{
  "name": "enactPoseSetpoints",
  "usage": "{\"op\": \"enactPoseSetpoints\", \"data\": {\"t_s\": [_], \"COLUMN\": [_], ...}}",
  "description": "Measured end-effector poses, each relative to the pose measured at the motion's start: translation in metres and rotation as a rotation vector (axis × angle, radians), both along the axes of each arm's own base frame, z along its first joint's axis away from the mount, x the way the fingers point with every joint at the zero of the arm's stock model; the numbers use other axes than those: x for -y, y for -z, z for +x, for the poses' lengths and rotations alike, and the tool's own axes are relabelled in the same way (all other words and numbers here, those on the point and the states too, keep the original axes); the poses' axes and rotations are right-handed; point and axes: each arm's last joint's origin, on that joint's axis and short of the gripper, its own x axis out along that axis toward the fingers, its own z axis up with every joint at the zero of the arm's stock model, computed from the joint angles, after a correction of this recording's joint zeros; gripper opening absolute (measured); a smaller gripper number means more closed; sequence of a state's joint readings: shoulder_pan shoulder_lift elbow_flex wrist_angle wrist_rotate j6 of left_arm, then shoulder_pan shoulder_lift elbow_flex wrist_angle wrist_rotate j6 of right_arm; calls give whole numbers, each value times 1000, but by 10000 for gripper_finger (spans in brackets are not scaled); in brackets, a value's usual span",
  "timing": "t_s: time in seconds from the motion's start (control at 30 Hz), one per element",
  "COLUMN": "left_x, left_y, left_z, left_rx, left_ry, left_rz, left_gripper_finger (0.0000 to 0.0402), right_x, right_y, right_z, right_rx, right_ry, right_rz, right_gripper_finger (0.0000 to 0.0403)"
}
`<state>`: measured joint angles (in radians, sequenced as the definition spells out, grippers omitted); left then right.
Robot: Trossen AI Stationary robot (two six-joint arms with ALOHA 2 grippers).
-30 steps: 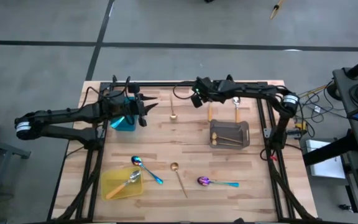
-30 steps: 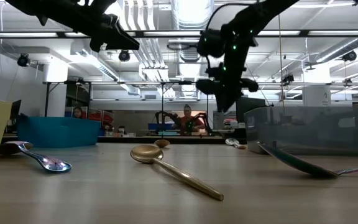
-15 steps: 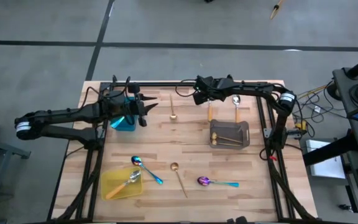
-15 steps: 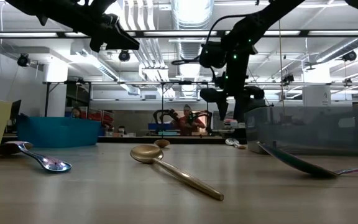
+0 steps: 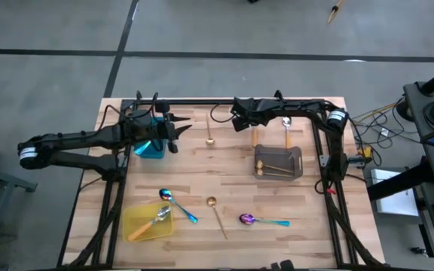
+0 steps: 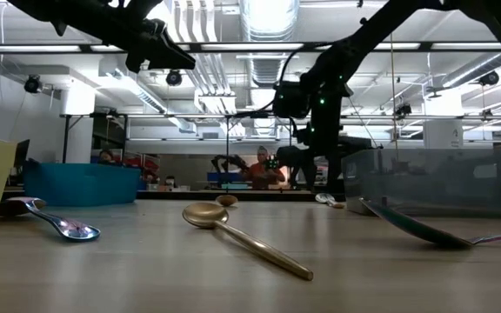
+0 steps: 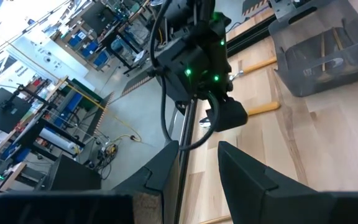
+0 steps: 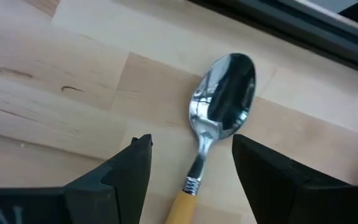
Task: Sort silverware by color (type)
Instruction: Put the yellow spoon into the yellow bin
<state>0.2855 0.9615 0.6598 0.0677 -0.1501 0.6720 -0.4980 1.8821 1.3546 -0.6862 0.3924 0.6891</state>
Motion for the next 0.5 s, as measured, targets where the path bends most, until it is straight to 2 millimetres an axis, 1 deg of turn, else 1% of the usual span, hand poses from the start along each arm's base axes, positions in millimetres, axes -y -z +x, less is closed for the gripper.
{"op": "enactPoseSetpoints", "data": {"t_s": [0.17, 0.5], "left_x": [0, 0], "left_y": [0, 0], "left_z": [0, 0], "left_rx": [0, -1], "left_ry": [1, 1], "left_rz": [0, -1], "left_gripper_finger": [93, 93], "right_x": [1, 1], "right_y": [5, 20], "right_z": [3, 3], "right_rx": [11, -31], "right_ry": [1, 21], "right_rz": [-1, 33], "right_gripper_finger": [215, 215]}}
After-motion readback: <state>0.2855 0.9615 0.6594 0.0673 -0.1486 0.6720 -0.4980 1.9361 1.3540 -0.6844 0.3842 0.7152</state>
